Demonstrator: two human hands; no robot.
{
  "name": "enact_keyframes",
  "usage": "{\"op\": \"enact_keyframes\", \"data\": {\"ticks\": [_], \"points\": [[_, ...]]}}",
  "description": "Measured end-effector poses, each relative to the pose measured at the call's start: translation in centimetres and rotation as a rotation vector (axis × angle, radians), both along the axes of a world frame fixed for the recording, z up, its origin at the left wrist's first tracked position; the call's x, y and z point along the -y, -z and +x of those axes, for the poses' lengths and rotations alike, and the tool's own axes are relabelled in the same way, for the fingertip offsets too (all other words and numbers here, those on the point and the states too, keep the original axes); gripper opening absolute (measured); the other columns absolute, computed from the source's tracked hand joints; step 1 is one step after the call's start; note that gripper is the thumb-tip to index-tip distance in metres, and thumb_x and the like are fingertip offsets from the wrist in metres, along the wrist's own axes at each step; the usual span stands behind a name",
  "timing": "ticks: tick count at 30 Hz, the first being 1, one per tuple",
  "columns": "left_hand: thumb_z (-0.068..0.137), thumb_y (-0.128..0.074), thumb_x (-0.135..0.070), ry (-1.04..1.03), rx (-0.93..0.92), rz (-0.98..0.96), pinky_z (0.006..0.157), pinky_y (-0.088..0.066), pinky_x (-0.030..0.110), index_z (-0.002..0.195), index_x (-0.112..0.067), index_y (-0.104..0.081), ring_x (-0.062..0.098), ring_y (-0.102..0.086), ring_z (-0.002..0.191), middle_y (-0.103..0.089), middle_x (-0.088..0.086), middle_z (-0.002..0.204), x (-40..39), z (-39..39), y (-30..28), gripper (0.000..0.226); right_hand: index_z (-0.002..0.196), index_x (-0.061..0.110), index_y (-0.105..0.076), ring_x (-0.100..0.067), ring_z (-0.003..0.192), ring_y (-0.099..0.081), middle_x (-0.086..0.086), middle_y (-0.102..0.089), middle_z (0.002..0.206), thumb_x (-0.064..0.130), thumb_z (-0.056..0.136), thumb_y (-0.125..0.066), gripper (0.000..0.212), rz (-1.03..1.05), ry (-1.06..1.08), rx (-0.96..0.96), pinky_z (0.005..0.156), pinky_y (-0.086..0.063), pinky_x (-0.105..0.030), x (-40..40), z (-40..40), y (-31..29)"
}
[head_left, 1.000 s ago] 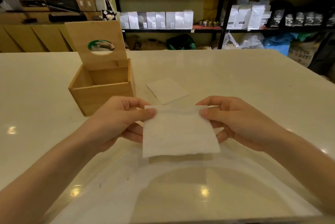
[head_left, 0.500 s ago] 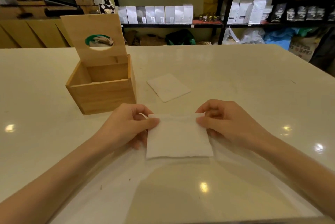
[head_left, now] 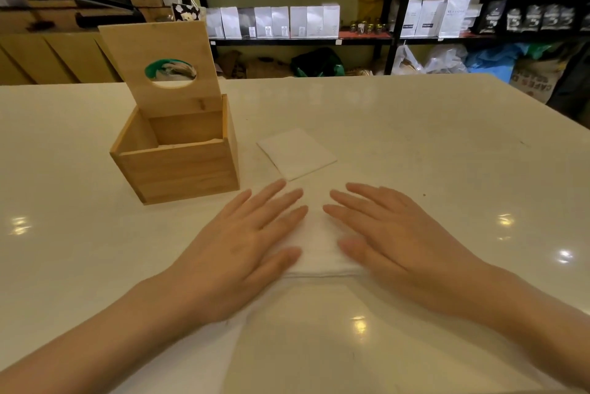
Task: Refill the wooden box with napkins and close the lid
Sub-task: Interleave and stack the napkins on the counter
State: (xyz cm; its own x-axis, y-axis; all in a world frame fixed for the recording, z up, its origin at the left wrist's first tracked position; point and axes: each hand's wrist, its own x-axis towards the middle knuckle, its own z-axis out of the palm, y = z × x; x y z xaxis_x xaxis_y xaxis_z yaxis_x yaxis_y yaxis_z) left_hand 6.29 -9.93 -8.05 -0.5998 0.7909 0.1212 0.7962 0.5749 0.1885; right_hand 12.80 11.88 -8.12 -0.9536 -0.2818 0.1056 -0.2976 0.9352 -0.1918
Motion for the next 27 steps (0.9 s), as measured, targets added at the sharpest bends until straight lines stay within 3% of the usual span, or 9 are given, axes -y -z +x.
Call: {"op": "enact_keyframes", "data": {"ticks": [3,6,8,11,14,16,18,23,27], "points": [[0.080,0.001,-0.065,0.008,0.076,-0.122,0.106,0.023,0.019,0.137,-0.043,0.014,-0.011,0.031,0.127,0.020,-0.025,0.147,-0.1,0.1,1.0,0.062,0.143,0.036,-0.007,-0.001,0.140,0.011,0.016,-0.005,0.156,0.060,0.084,0.002,0.064,0.128,-0.008,0.052,0.108,0.018,-0.023,-0.1,0.3,1.0],[0.077,0.002,-0.066,0.029,0.144,-0.163,0.107,0.022,0.019,0.134,-0.047,0.017,-0.014,0.030,0.126,0.022,-0.027,0.146,-0.3,-0.3,1.3,0.062,0.143,0.037,-0.004,0.002,0.139,0.012,0.016,-0.003,0.156,0.060,0.087,-0.001,0.060,0.133,-0.030,0.079,0.110,0.018,-0.025,-0.5,0.1,1.2],[0.076,0.000,-0.070,0.033,0.158,-0.108,0.108,0.015,0.018,0.137,-0.048,0.005,-0.015,0.019,0.129,0.011,-0.028,0.148,-0.3,-0.7,1.1,0.065,0.142,0.038,-0.011,0.009,0.135,0.007,0.019,-0.012,0.154,0.063,0.085,-0.001,0.064,0.079,-0.071,0.094,0.109,0.017,-0.020,-0.9,-0.5,0.6],[0.083,-0.016,-0.064,-0.018,0.175,0.150,0.099,-0.013,0.003,0.131,-0.040,-0.037,-0.015,-0.022,0.122,-0.031,-0.026,0.140,-1.1,-2.3,-0.5,0.057,0.134,0.037,-0.037,0.019,0.124,-0.017,0.020,-0.044,0.138,0.063,0.085,-0.014,0.059,-0.148,-0.079,0.104,0.104,0.002,-0.010,-1.6,-2.6,-1.3],[0.092,-0.038,-0.038,-0.037,0.111,0.286,0.088,-0.036,0.013,0.114,-0.028,-0.057,0.001,-0.048,0.110,-0.055,-0.012,0.122,-2.7,-5.2,-1.9,0.030,0.115,0.030,-0.060,0.000,0.112,-0.047,0.013,-0.061,0.120,0.037,0.093,-0.042,0.029,-0.262,-0.001,-0.033,0.089,-0.025,-0.014,-2.3,-6.1,-2.8],[0.093,-0.041,-0.026,-0.073,0.096,0.330,0.087,-0.031,0.006,0.117,-0.021,-0.057,0.006,-0.048,0.112,-0.055,-0.006,0.124,-3.8,-6.7,-1.7,0.029,0.114,0.027,-0.061,-0.009,0.115,-0.050,0.009,-0.062,0.121,0.026,0.092,-0.048,0.025,-0.253,0.060,-0.090,0.087,-0.031,-0.018,-2.1,-8.2,-2.9],[0.094,-0.039,-0.020,-0.092,0.047,0.319,0.097,-0.018,0.007,0.129,-0.017,-0.046,0.011,-0.037,0.127,-0.044,0.001,0.140,-4.5,-7.5,-0.7,0.036,0.122,0.025,-0.055,-0.011,0.126,-0.043,0.005,-0.057,0.130,0.027,0.091,-0.050,0.031,-0.216,0.065,-0.098,0.098,-0.029,-0.023,-1.7,-9.6,-2.1],[0.097,-0.027,-0.016,-0.105,0.093,0.233,0.110,0.002,0.017,0.142,-0.011,-0.014,0.015,-0.004,0.142,-0.010,0.008,0.154,-5.1,-7.9,1.8,0.047,0.139,0.022,-0.034,-0.010,0.140,-0.019,0.004,-0.037,0.148,0.033,0.093,-0.041,0.047,-0.107,-0.003,-0.060,0.114,-0.010,-0.036,-0.3,-11.3,0.3],[0.098,-0.022,-0.022,-0.151,0.218,0.217,0.101,0.005,0.009,0.143,-0.016,-0.008,0.011,-0.006,0.141,-0.011,0.003,0.155,-5.2,-8.1,2.0,0.048,0.127,0.024,-0.051,-0.009,0.138,-0.025,0.005,-0.051,0.137,0.036,0.093,-0.041,0.037,-0.095,-0.005,-0.074,0.113,-0.007,-0.037,0.0,-11.6,1.0]]}}
